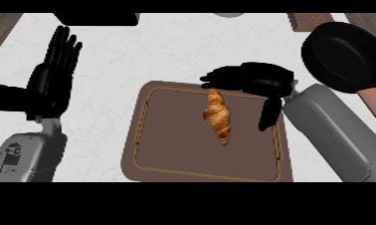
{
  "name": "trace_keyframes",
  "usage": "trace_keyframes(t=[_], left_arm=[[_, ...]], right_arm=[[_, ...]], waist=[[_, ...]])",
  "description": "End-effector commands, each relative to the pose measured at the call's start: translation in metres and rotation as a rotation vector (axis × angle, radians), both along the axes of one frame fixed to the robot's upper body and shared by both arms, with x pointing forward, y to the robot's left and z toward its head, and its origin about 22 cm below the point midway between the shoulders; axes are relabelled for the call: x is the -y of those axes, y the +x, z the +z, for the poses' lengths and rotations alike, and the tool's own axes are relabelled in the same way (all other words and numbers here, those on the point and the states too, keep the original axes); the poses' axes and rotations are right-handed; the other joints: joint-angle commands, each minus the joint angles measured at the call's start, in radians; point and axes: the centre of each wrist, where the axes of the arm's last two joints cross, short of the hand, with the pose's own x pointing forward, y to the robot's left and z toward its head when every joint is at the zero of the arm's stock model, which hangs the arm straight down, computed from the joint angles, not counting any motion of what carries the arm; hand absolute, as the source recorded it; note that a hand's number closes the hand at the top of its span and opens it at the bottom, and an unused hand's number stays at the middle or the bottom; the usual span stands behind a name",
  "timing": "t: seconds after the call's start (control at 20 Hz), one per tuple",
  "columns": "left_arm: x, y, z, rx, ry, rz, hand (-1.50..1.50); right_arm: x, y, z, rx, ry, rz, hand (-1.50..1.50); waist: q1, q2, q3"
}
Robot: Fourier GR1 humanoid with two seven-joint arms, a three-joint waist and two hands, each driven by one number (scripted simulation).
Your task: Pick the croissant from the tray and place it in the pot
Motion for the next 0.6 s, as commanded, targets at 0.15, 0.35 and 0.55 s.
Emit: trace_keyframes(t=[0.15, 0.35, 0.55], left_arm=[[0.004, -0.006, -0.007, -0.011, 0.001, 0.007, 0.0], [0.012, 0.016, 0.009, -0.001, 0.003, -0.005, 0.0], [0.014, -0.004, -0.005, -0.015, 0.009, -0.011, 0.0]], right_arm=[[-0.016, -0.007, -0.021, 0.044, -0.06, -0.038, -1.5], [-0.018, -0.005, -0.023, 0.039, -0.083, -0.068, -1.5], [-0.051, 0.004, -0.045, 0.027, -0.085, -0.057, -1.5]], waist=[[0.001, 0.0, 0.0], [-0.004, 0.0, 0.0], [0.008, 0.002, 0.0]])
